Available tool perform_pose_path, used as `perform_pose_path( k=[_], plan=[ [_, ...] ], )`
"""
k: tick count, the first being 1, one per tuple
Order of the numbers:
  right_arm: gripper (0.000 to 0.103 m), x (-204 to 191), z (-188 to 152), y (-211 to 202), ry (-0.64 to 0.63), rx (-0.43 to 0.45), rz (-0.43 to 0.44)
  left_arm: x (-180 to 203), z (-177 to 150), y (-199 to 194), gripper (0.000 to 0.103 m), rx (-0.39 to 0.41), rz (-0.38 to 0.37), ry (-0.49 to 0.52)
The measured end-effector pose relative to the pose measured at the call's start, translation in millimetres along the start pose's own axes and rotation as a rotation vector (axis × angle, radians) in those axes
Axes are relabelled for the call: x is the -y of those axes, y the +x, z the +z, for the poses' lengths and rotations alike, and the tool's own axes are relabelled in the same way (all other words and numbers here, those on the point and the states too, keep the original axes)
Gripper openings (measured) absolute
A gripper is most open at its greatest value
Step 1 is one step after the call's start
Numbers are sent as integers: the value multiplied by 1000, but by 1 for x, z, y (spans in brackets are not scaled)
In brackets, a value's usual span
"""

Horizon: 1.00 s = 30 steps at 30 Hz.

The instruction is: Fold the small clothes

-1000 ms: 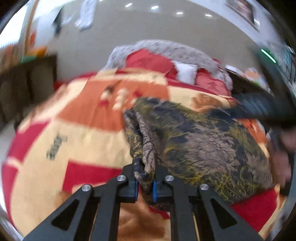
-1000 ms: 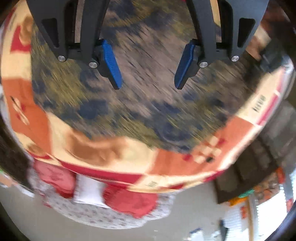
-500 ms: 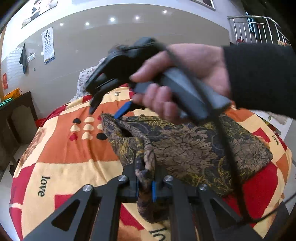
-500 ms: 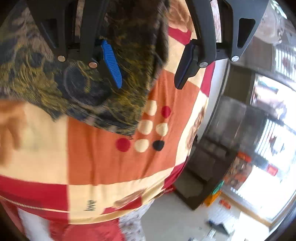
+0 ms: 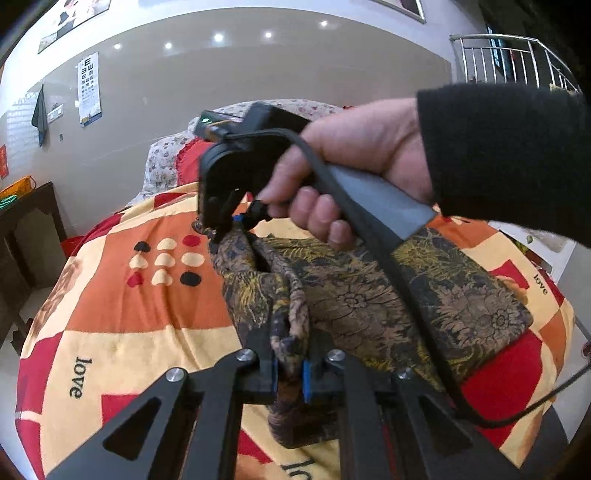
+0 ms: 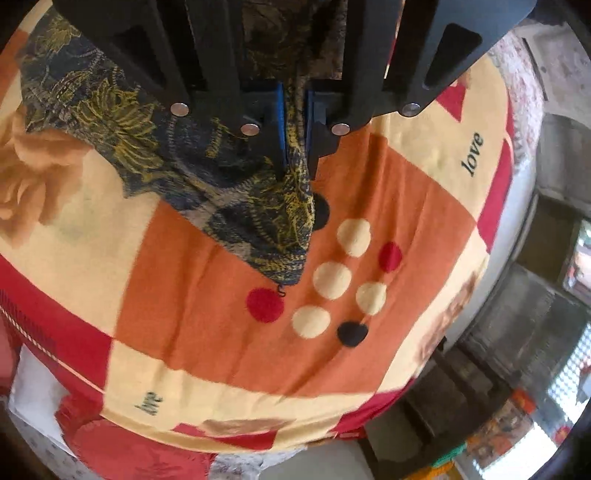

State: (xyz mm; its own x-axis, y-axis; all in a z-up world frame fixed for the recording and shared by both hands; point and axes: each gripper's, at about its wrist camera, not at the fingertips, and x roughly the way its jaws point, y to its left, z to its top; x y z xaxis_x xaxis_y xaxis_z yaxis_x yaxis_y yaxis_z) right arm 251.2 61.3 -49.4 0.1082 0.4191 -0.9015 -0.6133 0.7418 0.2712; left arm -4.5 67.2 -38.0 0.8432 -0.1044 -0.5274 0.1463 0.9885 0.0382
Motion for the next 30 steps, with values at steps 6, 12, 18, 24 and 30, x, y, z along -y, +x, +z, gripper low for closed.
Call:
perform_pose_path(
  k=[6, 12, 18, 24, 30],
  plan=[
    [21, 52, -16, -26, 107, 42, 21, 32, 10, 4, 8, -5, -68, 26],
    [20, 103, -46, -48, 172, 66, -1, 71, 17, 13, 8, -33, -154, 59],
    [20, 142, -76, -73, 211, 82, -29, 117, 20, 24, 8, -61, -240, 95],
    [20, 181, -101, -93, 235, 80, -90, 163, 22, 45, 8, -115, -333, 83],
    [20, 213, -125, -110, 230, 74, -126, 195, 23, 54, 8, -149, -390, 86]
  ],
)
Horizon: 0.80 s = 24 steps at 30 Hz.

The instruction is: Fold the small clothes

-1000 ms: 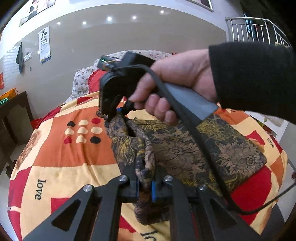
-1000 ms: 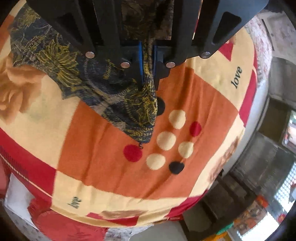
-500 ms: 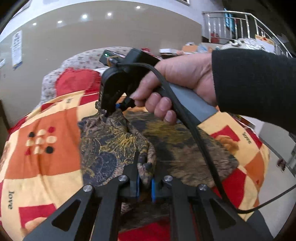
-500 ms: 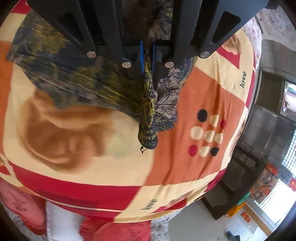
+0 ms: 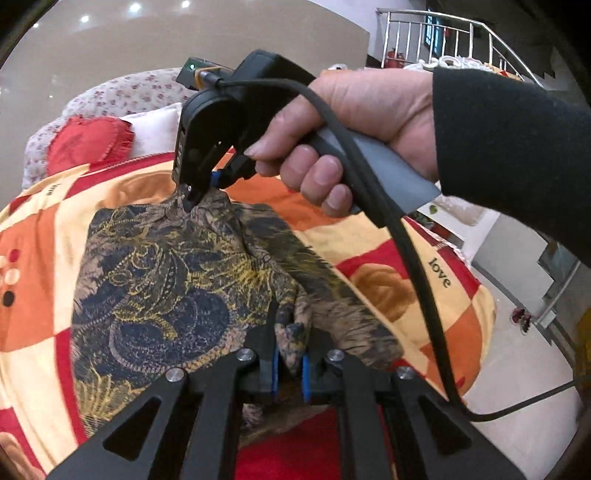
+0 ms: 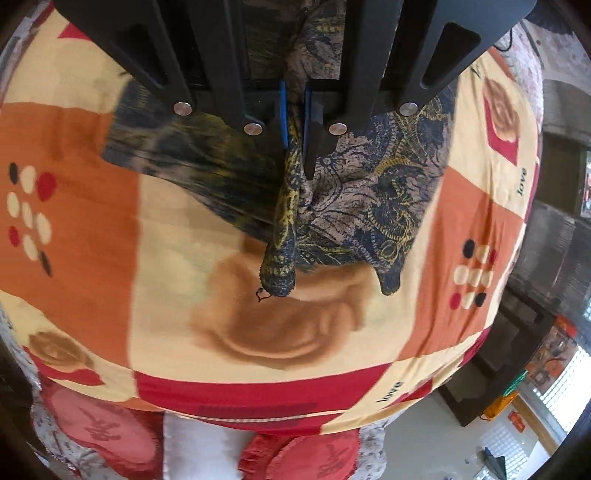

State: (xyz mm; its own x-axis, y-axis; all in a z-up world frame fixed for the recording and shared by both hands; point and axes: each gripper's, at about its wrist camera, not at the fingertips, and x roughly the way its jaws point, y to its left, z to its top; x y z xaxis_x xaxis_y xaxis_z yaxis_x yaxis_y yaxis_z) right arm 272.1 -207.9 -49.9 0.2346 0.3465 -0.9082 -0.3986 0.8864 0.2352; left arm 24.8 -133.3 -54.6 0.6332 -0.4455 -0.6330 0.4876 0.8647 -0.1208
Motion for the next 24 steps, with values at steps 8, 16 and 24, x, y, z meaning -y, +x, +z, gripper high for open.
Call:
perform_pose_path(
  k=[8, 16, 24],
  plan=[
    [20, 38, -18, -5, -34, -25, -70, 31, 4, 22, 8, -30, -63, -5],
    [19, 61, -28, -7, -39, -33, -91, 40, 2, 37, 8, -63, -95, -34],
    [26, 81, -42, 6, 46, -28, -118, 38, -10, 40, 15, -121, -134, -42]
  ],
)
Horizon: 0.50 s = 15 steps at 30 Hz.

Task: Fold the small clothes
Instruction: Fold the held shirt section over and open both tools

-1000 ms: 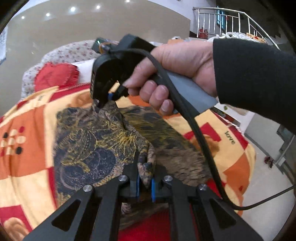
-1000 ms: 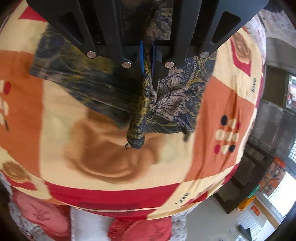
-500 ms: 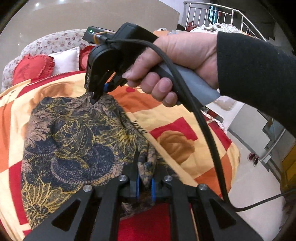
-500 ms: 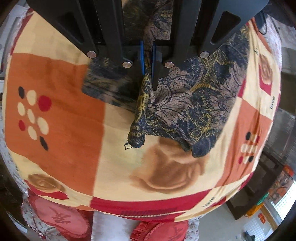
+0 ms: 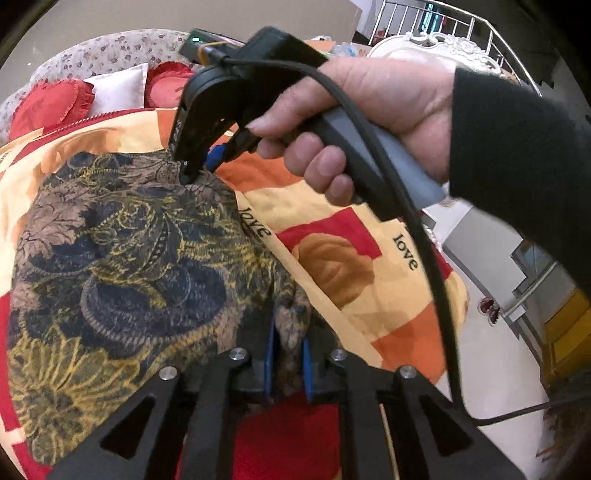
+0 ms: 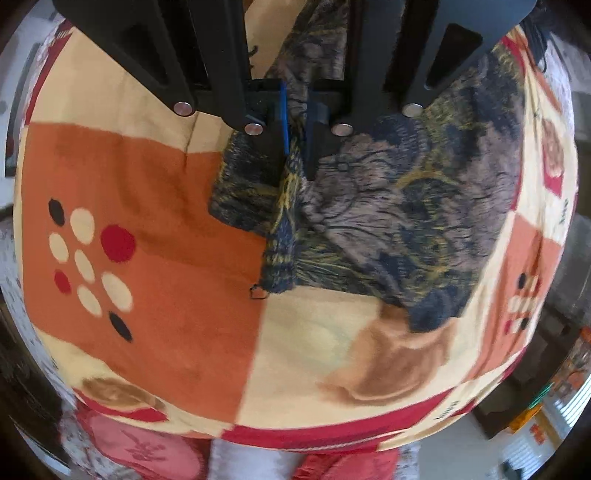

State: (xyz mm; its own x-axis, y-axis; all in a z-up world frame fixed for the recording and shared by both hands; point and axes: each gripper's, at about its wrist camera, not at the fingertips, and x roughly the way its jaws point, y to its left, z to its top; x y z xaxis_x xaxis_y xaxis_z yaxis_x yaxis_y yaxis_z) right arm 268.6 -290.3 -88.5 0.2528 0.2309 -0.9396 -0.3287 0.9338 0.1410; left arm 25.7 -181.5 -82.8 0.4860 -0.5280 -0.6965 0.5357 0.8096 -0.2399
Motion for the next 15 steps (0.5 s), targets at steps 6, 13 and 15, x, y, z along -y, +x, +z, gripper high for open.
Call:
perform_pose_path(
  k=[6, 13, 15],
  plan=[
    [30, 4, -30, -62, 105, 228, 13, -27, -19, -64, 33, 51, 49, 8],
    [30, -49, -120, -98, -7, 350, 186, -102, -15, -85, 30, 75, 210, -174],
    [30, -71, -145, -86, -56, 338, 131, -114, -18, -68, 7, 21, 222, -208]
  ],
)
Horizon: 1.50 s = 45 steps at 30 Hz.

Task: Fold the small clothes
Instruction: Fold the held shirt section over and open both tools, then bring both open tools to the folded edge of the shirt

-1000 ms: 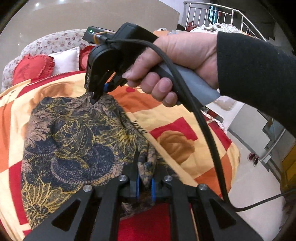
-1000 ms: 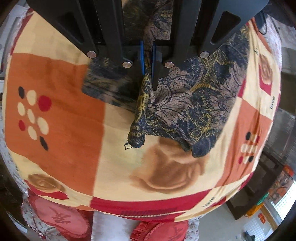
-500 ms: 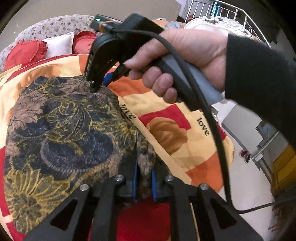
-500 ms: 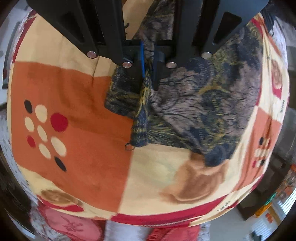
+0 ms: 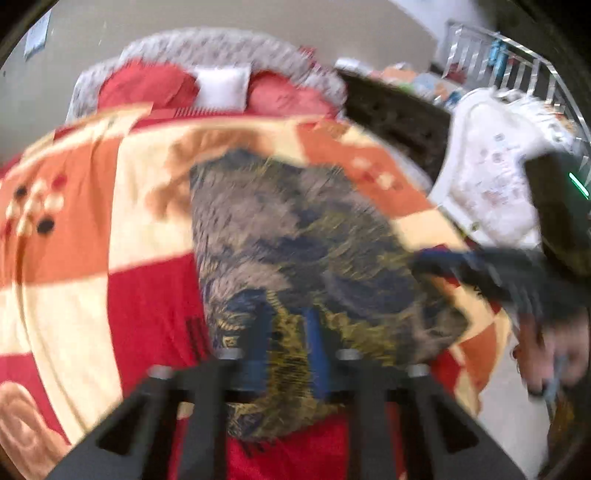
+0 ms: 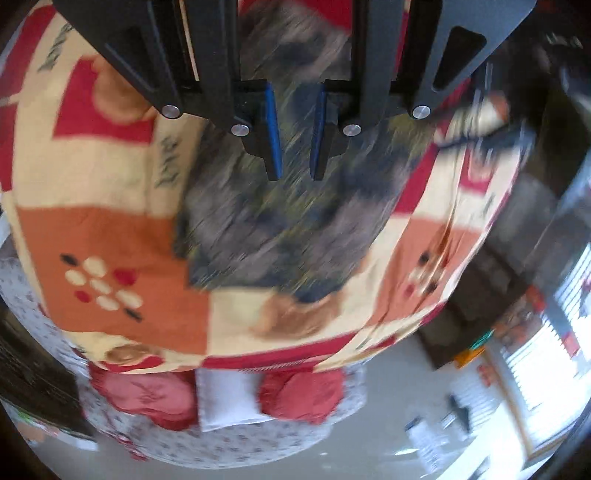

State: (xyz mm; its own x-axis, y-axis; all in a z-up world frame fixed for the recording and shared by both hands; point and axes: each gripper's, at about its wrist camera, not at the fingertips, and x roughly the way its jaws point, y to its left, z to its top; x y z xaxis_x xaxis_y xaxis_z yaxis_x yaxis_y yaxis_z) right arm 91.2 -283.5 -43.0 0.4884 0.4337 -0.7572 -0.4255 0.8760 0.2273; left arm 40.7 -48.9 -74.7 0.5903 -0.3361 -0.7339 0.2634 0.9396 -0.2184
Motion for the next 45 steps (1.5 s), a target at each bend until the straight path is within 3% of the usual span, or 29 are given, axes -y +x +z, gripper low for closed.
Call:
perform_pose_path(
  k=[3, 5, 8, 10, 12, 13, 16, 19, 22, 25, 28, 30, 34, 45],
  plan=[
    [30, -6, -38, 21, -14, -50, -48, -3, -23, 20, 5, -55, -26, -20],
    [28, -3, -60, 26, -25, 3, -87, -3, -30, 19, 5, -32, -24, -9],
    [28, 3, -77, 22, 37, 63, -62, -7, -24, 16, 5, -50, -34, -19],
    [28, 8, -76, 22, 84, 47, -34, -7, -11, 8, 6, -54, -48, -27],
    [28, 11, -62, 20, 121, -47, -11, -8, 12, -4, 10, 3, -36, -30],
    [28, 13, -54, 16, 151, -60, -1, -10, 29, -7, 20, 44, -19, -30],
    [33, 15, -16, -4, 208, 53, -57, -16, 83, 3, 35, 108, 40, -67],
    [39, 23, 39, 10, 306, 116, -183, -20, 130, 39, 44, 89, 69, -124],
    [39, 27, 78, 44, 346, 121, -216, -24, 151, 81, 44, 35, 119, -152],
    [39, 34, 97, 86, 342, 73, -280, -30, 147, 119, 45, -4, 197, -160],
    [40, 46, 95, 124, 272, 19, -288, -36, 131, 141, 49, 8, 199, -162],
    [42, 46, 86, 129, 199, 62, -286, -30, 125, 143, 57, 33, 204, -130],
    [43, 59, 77, 129, 249, 93, -222, -30, 124, 150, 60, 28, 220, -121],
    [43, 66, 78, 124, 269, 121, -194, -24, 126, 151, 65, 20, 238, -98]
  ],
)
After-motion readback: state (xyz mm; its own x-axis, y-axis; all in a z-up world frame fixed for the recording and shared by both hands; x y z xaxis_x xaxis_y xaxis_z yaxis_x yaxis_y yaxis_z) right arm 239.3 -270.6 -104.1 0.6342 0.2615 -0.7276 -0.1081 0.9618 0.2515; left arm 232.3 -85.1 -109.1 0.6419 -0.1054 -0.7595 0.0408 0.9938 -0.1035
